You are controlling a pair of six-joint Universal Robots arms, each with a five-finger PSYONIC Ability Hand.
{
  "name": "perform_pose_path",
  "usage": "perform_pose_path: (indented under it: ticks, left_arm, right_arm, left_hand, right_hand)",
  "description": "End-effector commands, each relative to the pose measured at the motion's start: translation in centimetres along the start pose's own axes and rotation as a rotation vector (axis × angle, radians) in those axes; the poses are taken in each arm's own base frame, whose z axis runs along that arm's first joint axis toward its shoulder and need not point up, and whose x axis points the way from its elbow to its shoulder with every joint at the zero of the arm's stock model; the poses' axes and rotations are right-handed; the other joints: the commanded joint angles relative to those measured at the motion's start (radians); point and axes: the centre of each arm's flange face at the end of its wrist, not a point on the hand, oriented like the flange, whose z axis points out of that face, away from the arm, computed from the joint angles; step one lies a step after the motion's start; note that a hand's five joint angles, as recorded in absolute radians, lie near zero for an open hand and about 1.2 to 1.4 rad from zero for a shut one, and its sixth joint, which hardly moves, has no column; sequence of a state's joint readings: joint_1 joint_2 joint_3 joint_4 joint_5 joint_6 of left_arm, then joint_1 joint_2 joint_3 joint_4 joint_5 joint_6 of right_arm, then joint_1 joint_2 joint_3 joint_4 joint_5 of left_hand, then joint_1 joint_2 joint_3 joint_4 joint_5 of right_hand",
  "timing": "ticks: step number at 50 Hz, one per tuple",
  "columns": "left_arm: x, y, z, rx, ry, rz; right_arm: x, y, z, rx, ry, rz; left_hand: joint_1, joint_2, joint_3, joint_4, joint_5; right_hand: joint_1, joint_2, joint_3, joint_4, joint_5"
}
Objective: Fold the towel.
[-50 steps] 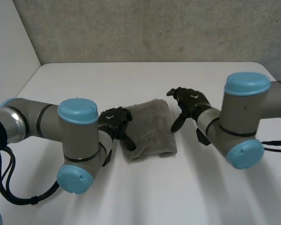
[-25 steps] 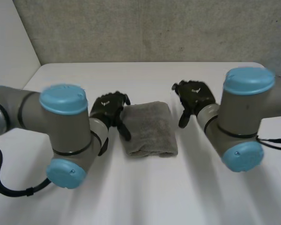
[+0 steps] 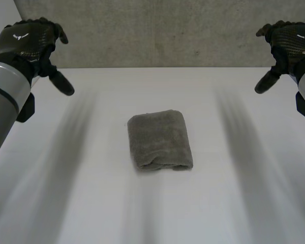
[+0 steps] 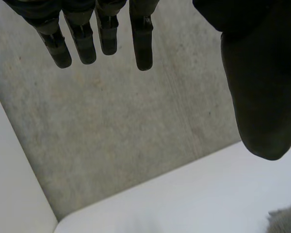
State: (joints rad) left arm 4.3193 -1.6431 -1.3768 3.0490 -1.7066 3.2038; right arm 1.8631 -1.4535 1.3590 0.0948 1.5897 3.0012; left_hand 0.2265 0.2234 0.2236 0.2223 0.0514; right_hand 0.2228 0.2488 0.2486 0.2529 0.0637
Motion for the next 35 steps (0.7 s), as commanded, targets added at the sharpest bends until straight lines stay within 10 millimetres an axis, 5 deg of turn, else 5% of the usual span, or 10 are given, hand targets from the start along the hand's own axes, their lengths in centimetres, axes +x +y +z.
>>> perform_pose_path:
  ticks: [1,35]
  left_arm:
    - [0.1,1.8,-0.7,-0.089,0.013,0.005]
    - [0.2,4.0,-1.1,-0.085,0.015,-0.027]
  right_arm:
    - [0.0,1.0,-0.2,-0.049,-0.011,-0.009]
    - [-0.6,2.8,-0.3,-0.067,-0.090,-0.017]
  left_hand:
    - [-0.016,-0.013,-0.013,-0.012,-0.015]
    - [-0.034,-0.030,-0.031,-0.029,-0.033]
  right_hand:
    - [-0.048,-0.074,-0.074,-0.078,-0.064]
    - [-0.048,-0.074,-0.074,-0.078,-0.064]
